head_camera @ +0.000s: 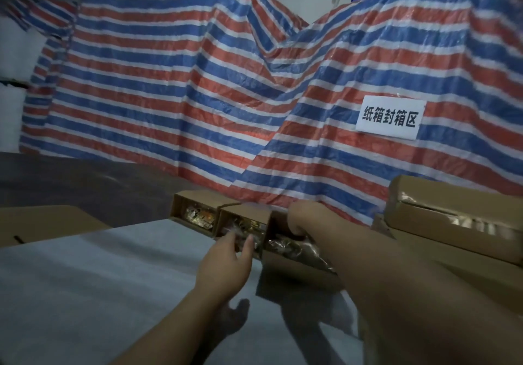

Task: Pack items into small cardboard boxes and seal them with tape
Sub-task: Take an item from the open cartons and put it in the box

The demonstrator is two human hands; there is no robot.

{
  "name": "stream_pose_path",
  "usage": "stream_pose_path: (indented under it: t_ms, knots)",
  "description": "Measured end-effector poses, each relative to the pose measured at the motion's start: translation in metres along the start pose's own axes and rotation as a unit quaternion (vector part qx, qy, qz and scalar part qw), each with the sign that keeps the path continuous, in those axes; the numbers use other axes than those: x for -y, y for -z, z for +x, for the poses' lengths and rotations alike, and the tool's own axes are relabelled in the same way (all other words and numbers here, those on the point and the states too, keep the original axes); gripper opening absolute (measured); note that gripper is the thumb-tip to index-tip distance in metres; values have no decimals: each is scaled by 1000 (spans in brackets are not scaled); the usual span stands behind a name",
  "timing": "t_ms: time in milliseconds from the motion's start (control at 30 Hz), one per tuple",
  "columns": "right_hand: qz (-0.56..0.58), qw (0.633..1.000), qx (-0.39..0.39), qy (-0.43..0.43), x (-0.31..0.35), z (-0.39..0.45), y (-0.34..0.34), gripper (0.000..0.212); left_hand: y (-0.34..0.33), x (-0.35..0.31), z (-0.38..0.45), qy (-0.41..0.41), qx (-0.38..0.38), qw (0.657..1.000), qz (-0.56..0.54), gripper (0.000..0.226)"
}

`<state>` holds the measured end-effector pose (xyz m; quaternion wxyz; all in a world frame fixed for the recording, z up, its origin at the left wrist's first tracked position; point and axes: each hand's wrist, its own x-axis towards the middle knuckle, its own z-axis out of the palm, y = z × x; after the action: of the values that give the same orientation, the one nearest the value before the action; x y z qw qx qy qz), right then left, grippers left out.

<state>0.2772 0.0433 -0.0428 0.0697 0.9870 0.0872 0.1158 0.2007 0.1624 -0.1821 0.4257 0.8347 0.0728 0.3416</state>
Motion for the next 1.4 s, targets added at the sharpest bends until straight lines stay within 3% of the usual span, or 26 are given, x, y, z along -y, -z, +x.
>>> stream_pose_path:
  t_ms: [100,200,300,400,500,533,600,633,700,733,933,1100,1200,1400]
  knots:
    - [0,998,12,66,5,-18,24,31,16,-32,-11,-13,-7,993,-117,46]
    - [-37,990,87,102,3,-49,63,33,54,-68,-21,-49,20,979,-197,54]
    - [55,973,198,110,-5,-85,100,32,99,-113,-27,-62,84,974,-202,45]
    - [104,940,291,144,-14,-119,123,32,126,-110,-46,-79,157,935,-307,43]
    - [106,921,331,175,-25,-153,129,38,136,-129,-81,-49,159,904,-394,46]
    - [104,921,330,178,-29,-165,127,39,140,-138,-98,-57,155,906,-389,58]
    - [101,926,317,180,-41,-191,124,39,146,-160,-124,-43,159,922,-351,122]
    - [104,930,305,178,-50,-205,124,39,144,-167,-136,-30,174,923,-341,123]
    - [112,941,276,160,-74,-233,129,38,140,-175,-161,0,189,919,-345,61]
    - [116,947,260,149,-88,-247,133,35,135,-178,-170,7,194,915,-353,50]
    - [86,978,155,111,-180,-316,151,30,95,-249,-214,-37,203,906,-370,57]
    - [-17,986,153,71,-244,-350,111,32,27,-275,-266,-6,234,894,-382,61]
    - [19,986,156,49,-267,-356,71,37,-3,-275,-288,4,253,891,-377,80]
    - [166,986,23,23,-302,-365,48,40,-24,-273,-280,19,239,888,-392,76]
